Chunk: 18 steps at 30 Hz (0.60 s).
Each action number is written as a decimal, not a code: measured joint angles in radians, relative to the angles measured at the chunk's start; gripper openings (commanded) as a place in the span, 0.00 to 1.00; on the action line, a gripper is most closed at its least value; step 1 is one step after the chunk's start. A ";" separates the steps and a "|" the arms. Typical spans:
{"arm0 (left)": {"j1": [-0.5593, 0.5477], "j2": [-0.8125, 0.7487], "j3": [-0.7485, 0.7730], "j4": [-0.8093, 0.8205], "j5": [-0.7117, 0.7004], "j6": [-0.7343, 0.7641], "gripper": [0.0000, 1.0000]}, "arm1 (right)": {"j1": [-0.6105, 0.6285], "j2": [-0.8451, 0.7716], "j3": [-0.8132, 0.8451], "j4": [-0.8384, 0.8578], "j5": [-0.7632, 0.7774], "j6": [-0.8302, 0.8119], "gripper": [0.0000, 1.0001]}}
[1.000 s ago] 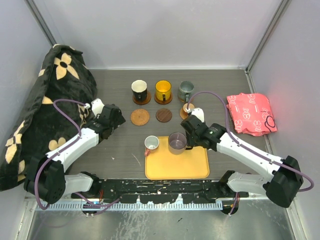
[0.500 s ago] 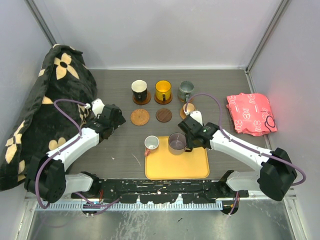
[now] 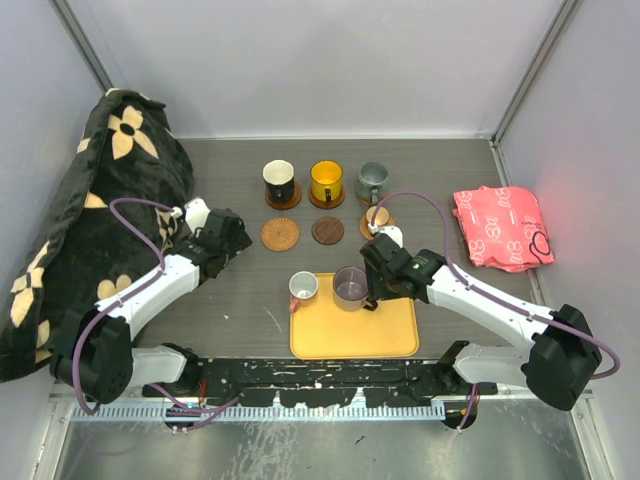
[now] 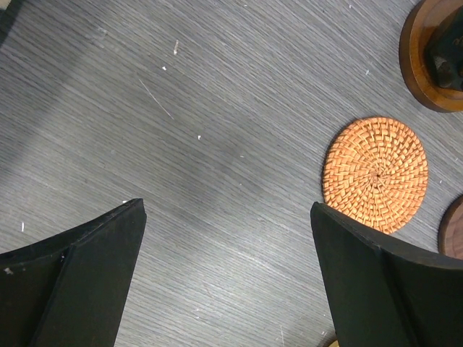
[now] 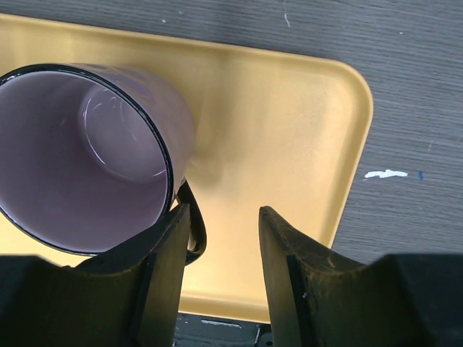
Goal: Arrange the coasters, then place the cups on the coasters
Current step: Pick up the cup from the tray.
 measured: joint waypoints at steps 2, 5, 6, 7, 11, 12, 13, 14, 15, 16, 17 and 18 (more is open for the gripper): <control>0.000 0.002 0.000 0.000 0.000 0.000 0.98 | 0.000 -0.004 -0.005 0.007 -0.014 0.005 0.49; 0.000 0.002 0.000 0.000 0.000 0.000 0.98 | 0.000 -0.005 -0.009 0.012 -0.026 0.008 0.49; 0.000 0.002 0.000 0.001 0.000 0.000 0.98 | 0.000 -0.005 -0.010 0.013 -0.029 0.009 0.49; 0.000 0.002 0.000 0.000 0.000 0.000 0.98 | 0.000 -0.005 -0.010 0.014 -0.031 0.010 0.48; 0.000 0.002 0.000 0.001 0.000 0.000 0.98 | 0.000 -0.005 -0.013 0.017 -0.055 0.018 0.48; 0.000 0.002 0.000 0.001 0.000 0.000 0.98 | 0.000 -0.005 -0.013 0.016 -0.050 0.024 0.48; 0.000 0.002 0.000 0.001 0.000 0.000 0.98 | 0.000 -0.005 -0.013 0.014 -0.043 0.030 0.48; 0.000 0.002 0.000 0.001 0.000 0.000 0.98 | 0.000 -0.005 -0.013 0.012 -0.032 0.035 0.49; 0.000 0.002 0.000 0.001 0.000 0.000 0.98 | 0.000 -0.006 -0.013 0.010 -0.019 0.042 0.49; 0.000 0.002 0.000 0.001 0.000 0.000 0.98 | 0.000 -0.009 -0.013 0.006 -0.005 0.050 0.49; 0.000 0.002 0.000 0.001 0.000 0.000 0.98 | 0.000 -0.014 -0.013 0.003 0.004 0.054 0.49; 0.000 0.002 0.000 0.001 0.000 0.000 0.98 | 0.000 -0.021 -0.013 -0.001 0.017 0.059 0.49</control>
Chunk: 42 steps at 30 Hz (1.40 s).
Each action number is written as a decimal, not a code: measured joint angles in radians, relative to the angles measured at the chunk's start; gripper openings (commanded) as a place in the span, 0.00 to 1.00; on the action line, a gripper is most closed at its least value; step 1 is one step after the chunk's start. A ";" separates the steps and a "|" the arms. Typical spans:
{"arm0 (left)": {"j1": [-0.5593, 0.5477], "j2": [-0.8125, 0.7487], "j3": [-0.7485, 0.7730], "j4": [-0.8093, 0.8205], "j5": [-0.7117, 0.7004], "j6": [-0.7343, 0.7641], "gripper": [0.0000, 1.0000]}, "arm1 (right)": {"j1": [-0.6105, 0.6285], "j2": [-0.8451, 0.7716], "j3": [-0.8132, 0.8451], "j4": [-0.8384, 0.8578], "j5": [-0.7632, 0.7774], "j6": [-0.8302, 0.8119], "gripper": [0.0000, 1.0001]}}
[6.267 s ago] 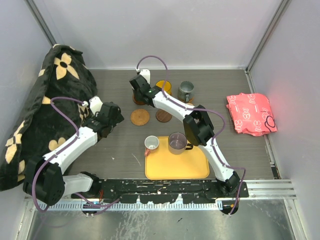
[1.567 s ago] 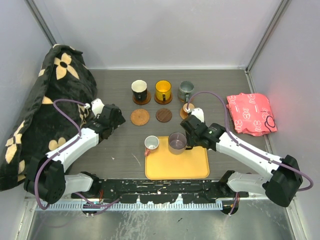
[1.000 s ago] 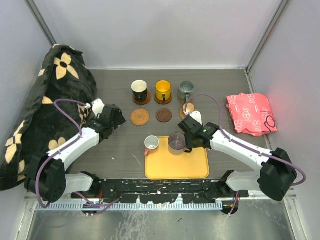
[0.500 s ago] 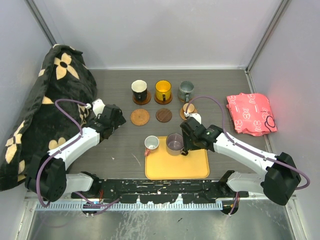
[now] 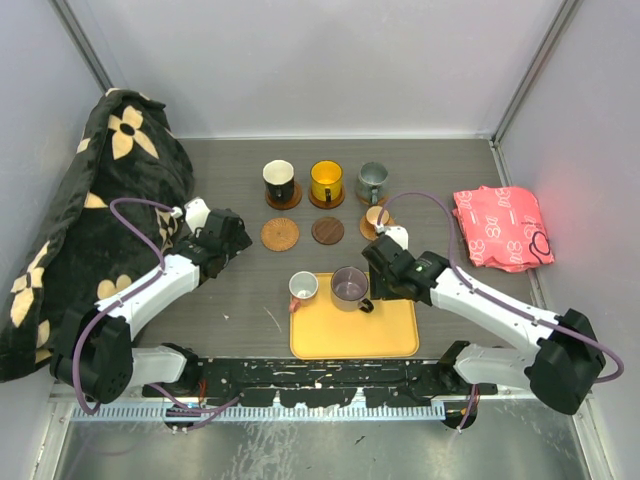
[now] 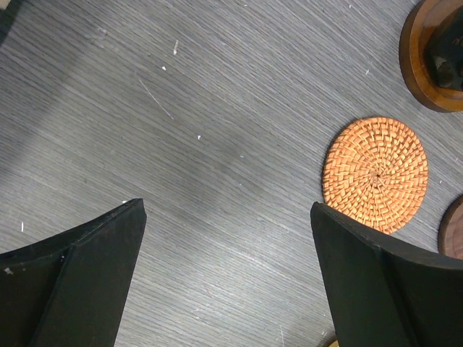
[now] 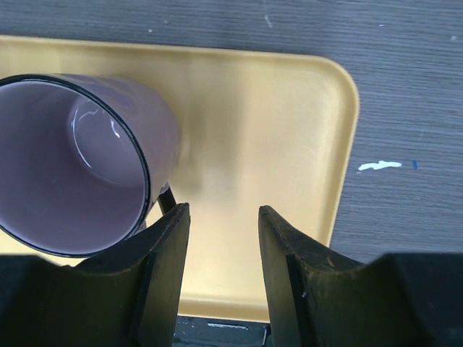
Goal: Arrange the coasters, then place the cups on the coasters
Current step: Pick up the cup from the tray.
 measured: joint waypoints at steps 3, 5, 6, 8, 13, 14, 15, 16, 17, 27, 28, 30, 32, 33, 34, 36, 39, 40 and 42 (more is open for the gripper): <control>0.000 0.000 0.000 0.000 0.000 0.000 0.98 | 0.000 -0.027 0.000 -0.021 0.035 0.018 0.48; 0.000 0.000 0.000 0.000 0.000 0.000 0.98 | 0.000 -0.047 0.000 -0.032 0.044 0.024 0.47; 0.000 0.000 0.000 0.000 0.000 0.000 0.98 | 0.000 -0.061 0.000 -0.035 0.044 0.024 0.47; 0.000 0.000 0.000 0.000 0.000 0.000 0.98 | 0.000 -0.100 0.000 -0.035 0.034 0.021 0.48; 0.000 0.000 0.000 0.000 0.000 0.000 0.98 | 0.000 -0.222 -0.003 -0.008 -0.039 -0.016 0.48; 0.000 0.000 0.000 0.000 0.001 0.000 0.98 | 0.001 -0.227 -0.002 -0.003 -0.060 -0.027 0.48; 0.000 0.000 0.000 0.000 0.001 0.000 0.98 | 0.001 -0.225 -0.002 0.000 -0.077 -0.035 0.48; 0.000 0.000 0.000 0.000 0.001 0.000 0.98 | 0.003 -0.214 -0.002 0.001 -0.095 -0.045 0.48; 0.000 0.000 0.000 0.001 0.002 0.000 0.98 | 0.007 -0.198 -0.002 0.001 -0.111 -0.055 0.48; 0.000 0.000 0.000 0.001 0.003 0.000 0.98 | 0.054 -0.101 -0.002 0.015 -0.186 -0.105 0.49; 0.000 0.000 0.000 0.001 0.003 0.000 0.98 | 0.058 -0.095 -0.002 0.016 -0.186 -0.106 0.49; 0.000 0.000 0.000 0.001 0.003 0.000 0.98 | 0.066 -0.077 -0.002 0.016 -0.185 -0.109 0.49; 0.000 0.000 0.000 0.001 0.003 0.000 0.98 | 0.073 -0.055 -0.002 0.017 -0.185 -0.109 0.49; 0.000 0.000 0.000 0.001 0.003 0.000 0.98 | 0.076 -0.043 -0.002 0.017 -0.184 -0.109 0.49; 0.000 0.000 0.000 0.001 0.003 0.000 0.98 | 0.079 -0.035 -0.002 0.017 -0.182 -0.110 0.49; 0.000 0.000 0.000 0.001 0.003 0.000 0.98 | 0.083 -0.017 -0.002 0.017 -0.179 -0.110 0.49; 0.000 0.014 0.000 0.005 0.003 0.000 0.98 | 0.091 0.002 -0.002 0.018 -0.172 -0.113 0.49; 0.000 0.024 0.000 0.005 0.003 0.000 0.98 | 0.093 0.007 -0.002 0.018 -0.171 -0.113 0.49; 0.000 0.034 0.000 0.005 0.004 0.000 0.98 | 0.100 0.016 -0.002 0.019 -0.169 -0.113 0.49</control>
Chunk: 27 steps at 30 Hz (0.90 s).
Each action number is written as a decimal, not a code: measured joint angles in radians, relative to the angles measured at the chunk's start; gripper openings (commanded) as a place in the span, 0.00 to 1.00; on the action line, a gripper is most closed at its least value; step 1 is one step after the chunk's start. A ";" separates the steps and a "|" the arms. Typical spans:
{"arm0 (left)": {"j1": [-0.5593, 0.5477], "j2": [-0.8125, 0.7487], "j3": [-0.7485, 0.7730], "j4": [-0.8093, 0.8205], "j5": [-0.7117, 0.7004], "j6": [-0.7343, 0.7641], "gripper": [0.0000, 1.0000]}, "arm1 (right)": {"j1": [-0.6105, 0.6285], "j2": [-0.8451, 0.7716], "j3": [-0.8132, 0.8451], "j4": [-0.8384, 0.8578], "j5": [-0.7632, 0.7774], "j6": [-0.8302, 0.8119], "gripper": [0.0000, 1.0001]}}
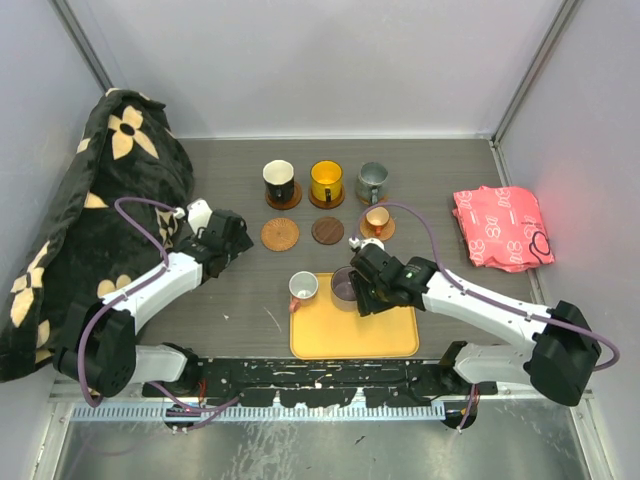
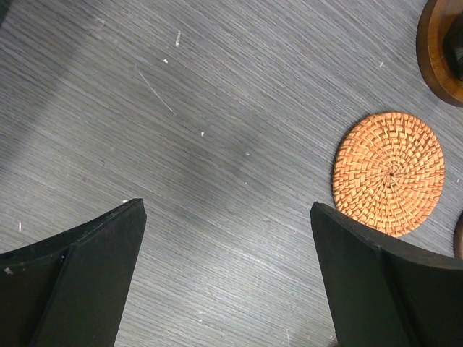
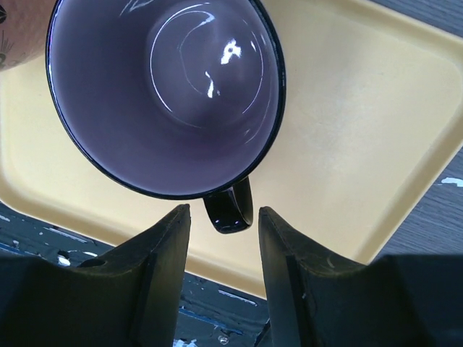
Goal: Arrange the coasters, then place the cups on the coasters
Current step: Pick up the cup from the tray.
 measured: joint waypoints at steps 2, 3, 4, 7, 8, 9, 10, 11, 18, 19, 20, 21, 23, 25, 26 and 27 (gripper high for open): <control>0.000 0.001 0.000 0.000 0.000 0.000 0.98 | 0.011 0.011 0.000 0.004 0.003 -0.001 0.48; 0.000 0.001 0.000 0.001 0.000 0.000 0.98 | 0.018 0.017 0.000 0.006 0.004 0.000 0.48; 0.000 0.001 0.000 0.000 0.000 0.000 0.98 | 0.027 0.025 0.001 0.008 0.008 0.000 0.48; 0.000 0.001 0.000 0.001 0.000 0.000 0.98 | 0.060 0.053 0.006 0.011 0.019 0.000 0.48; 0.000 0.001 0.000 0.000 0.000 0.000 0.98 | 0.073 0.065 0.011 0.011 0.024 0.000 0.48; 0.000 0.001 0.000 0.001 0.000 0.000 0.98 | 0.085 0.077 0.018 0.012 0.029 0.001 0.48; 0.000 0.001 0.000 0.001 0.000 0.000 0.98 | 0.097 0.088 0.024 0.014 0.034 0.002 0.48; 0.000 0.001 0.000 0.001 0.000 0.000 0.98 | 0.105 0.096 0.029 0.015 0.038 0.002 0.48; 0.000 0.001 0.000 0.000 0.000 0.000 0.98 | 0.123 0.107 0.046 0.025 0.100 0.005 0.41; 0.000 0.001 0.000 0.001 0.000 0.000 0.98 | 0.123 0.110 0.047 0.028 0.115 0.005 0.41; 0.000 0.001 0.000 0.001 0.000 0.000 0.98 | 0.123 0.114 0.047 0.030 0.128 0.005 0.40; 0.000 0.001 0.000 0.000 0.000 0.000 0.98 | 0.123 0.119 0.047 0.032 0.135 0.006 0.40; 0.000 0.001 0.000 0.000 0.000 0.000 0.98 | 0.123 0.129 0.047 0.039 0.155 0.006 0.39; 0.000 0.001 0.000 0.001 0.000 0.000 0.98 | 0.123 0.135 0.047 0.047 0.169 0.005 0.38; 0.000 0.001 0.000 0.000 0.000 0.000 0.98 | 0.123 0.138 0.047 0.054 0.176 0.005 0.38; 0.000 0.001 0.000 0.000 0.000 0.000 0.98 | 0.123 0.142 0.047 0.059 0.181 0.005 0.36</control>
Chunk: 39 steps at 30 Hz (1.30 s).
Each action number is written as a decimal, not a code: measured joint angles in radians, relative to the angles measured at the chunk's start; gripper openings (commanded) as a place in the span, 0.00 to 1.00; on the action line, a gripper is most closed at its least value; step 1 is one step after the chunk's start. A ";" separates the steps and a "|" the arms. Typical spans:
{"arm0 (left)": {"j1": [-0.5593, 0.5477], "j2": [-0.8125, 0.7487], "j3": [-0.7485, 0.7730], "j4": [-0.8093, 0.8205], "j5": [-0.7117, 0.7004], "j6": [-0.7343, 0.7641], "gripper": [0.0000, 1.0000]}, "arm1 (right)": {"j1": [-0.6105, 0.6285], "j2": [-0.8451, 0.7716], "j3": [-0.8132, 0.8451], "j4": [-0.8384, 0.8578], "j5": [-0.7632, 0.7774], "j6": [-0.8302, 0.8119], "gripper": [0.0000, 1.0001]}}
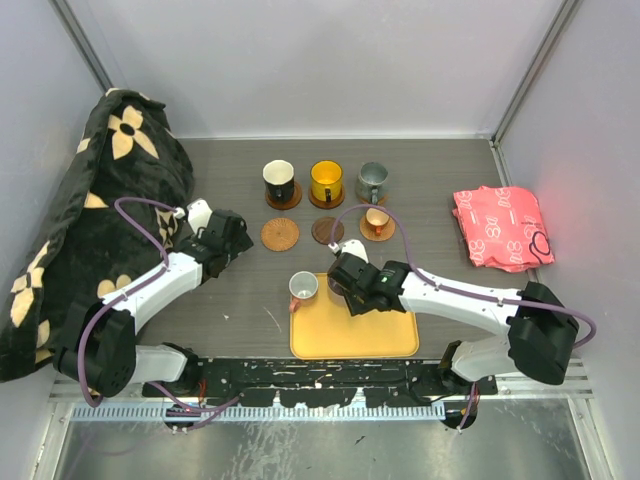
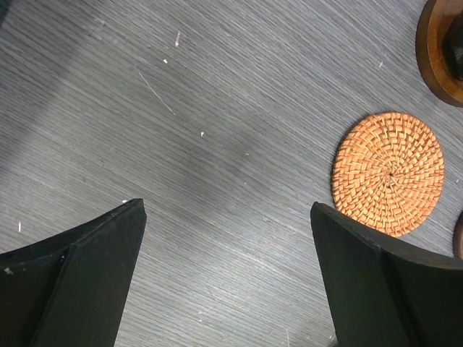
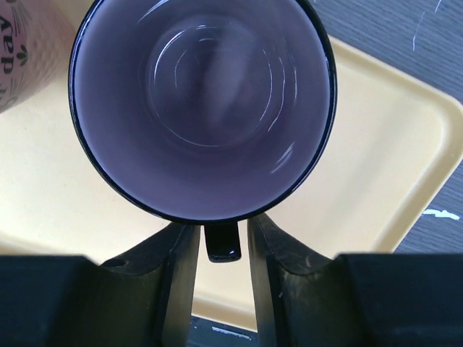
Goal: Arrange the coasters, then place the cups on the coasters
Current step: Pick up the cup from the tray.
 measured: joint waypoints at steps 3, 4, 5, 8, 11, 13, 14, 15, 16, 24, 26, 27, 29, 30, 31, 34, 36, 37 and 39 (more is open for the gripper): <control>0.000 0.000 0.000 0.000 0.000 0.000 0.98 | 0.000 0.013 0.000 0.016 0.013 0.000 0.33; 0.000 0.000 0.000 0.000 0.000 0.000 0.98 | 0.000 0.017 0.000 0.021 0.016 0.000 0.31; 0.000 0.000 0.000 0.000 0.000 0.000 0.98 | 0.000 0.021 0.000 0.023 0.019 0.000 0.28; 0.000 0.000 0.000 0.000 0.000 0.000 0.98 | 0.001 0.022 0.000 0.026 0.016 -0.002 0.19; 0.000 0.000 0.000 0.000 0.000 0.000 0.98 | 0.005 0.022 -0.003 0.031 0.017 0.000 0.07; 0.000 0.000 0.000 0.000 0.000 0.000 0.98 | 0.005 0.022 -0.004 0.033 0.018 0.000 0.01; 0.000 0.000 0.000 0.000 0.000 0.000 0.98 | 0.005 0.022 -0.004 0.033 0.018 0.000 0.01; 0.000 0.000 0.000 0.000 0.000 0.000 0.98 | 0.005 0.022 -0.005 0.034 0.018 0.000 0.00; 0.000 0.000 0.000 0.000 0.000 0.000 0.98 | 0.005 0.022 -0.005 0.034 0.018 0.000 0.01; 0.000 0.000 0.000 0.000 0.000 0.000 0.98 | 0.005 0.006 -0.002 0.014 0.017 0.003 0.01; 0.000 0.000 0.000 0.000 0.000 0.000 0.98 | 0.005 -0.004 0.008 -0.008 0.017 0.004 0.01; 0.000 0.000 0.000 0.000 0.000 0.000 0.98 | 0.005 -0.010 0.019 -0.022 0.018 0.004 0.01; 0.000 0.000 0.000 0.000 0.000 0.000 0.98 | 0.004 -0.019 0.046 -0.042 0.018 0.004 0.01; 0.000 0.000 0.000 0.000 0.000 0.000 0.98 | 0.004 -0.021 0.065 -0.050 0.018 0.004 0.01; 0.000 0.000 0.000 0.000 0.000 0.000 0.98 | 0.003 -0.022 0.085 -0.057 0.019 0.003 0.01; 0.000 0.000 0.000 0.000 0.000 0.000 0.98 | 0.003 -0.020 0.139 -0.065 0.031 0.002 0.01; 0.000 0.000 0.000 0.000 0.000 0.000 0.98 | 0.002 -0.008 0.174 -0.068 0.046 -0.001 0.01; 0.000 0.000 0.000 0.000 0.000 0.000 0.98 | 0.001 0.002 0.191 -0.068 0.055 -0.003 0.01; 0.000 0.000 0.000 0.000 0.000 0.000 0.98 | -0.003 0.031 0.223 -0.066 0.073 -0.008 0.01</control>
